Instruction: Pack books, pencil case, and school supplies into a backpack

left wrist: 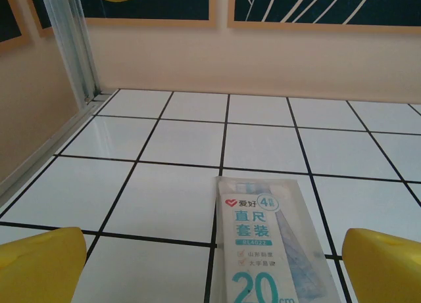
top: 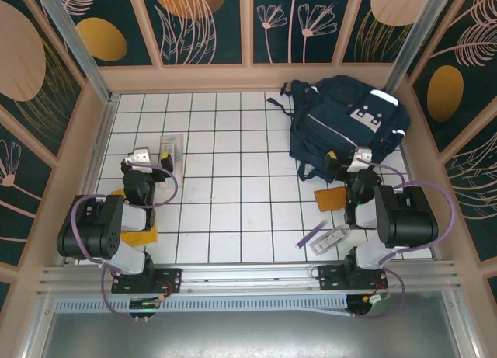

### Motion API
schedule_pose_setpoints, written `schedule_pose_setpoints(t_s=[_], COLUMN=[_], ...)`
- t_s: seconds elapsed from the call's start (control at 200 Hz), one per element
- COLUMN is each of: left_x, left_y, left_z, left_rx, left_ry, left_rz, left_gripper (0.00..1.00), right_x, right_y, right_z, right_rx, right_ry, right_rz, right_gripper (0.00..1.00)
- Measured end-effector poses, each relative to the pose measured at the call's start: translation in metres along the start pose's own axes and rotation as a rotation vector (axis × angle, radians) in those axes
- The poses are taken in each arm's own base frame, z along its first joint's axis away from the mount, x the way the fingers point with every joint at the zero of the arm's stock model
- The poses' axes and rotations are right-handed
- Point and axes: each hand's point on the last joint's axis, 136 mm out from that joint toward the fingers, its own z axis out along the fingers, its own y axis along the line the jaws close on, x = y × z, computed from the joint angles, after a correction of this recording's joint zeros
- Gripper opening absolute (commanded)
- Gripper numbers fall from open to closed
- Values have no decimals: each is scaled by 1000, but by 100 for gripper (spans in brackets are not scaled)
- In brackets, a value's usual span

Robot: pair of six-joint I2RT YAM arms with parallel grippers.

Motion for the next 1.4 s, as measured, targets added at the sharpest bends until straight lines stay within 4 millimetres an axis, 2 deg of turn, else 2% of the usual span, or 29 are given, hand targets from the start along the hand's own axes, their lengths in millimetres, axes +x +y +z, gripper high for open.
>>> schedule_pose_setpoints(t_s=[0.951, 1.051, 1.116, 1.236, 1.336, 1.396], left_x=[0, -1, -16, -75, -120, -140], left_y=[0, -2, -6, -27, -50, -62], left_z=[0, 5, 11, 12, 11, 13], left_rx=[-1, 4, 18, 66, 134, 178], left_ry=[1, 34, 42, -33, -64, -68], left_rz=[0, 4, 6, 10, -1, -11], left_gripper=[99, 99, 99, 99, 99, 99], right_x=[0, -3, -16, -65, -112, -130], right_y=[0, -2, -4, -9, -10, -8], right_z=[0, -2, -7, -13, 2, 15], right_rx=[2, 12, 25, 71, 80, 69], right_ry=[0, -1, -20, -94, -108, -89], right_rz=[0, 6, 13, 94, 213, 264], right_gripper=[99, 99, 99, 99, 98, 94])
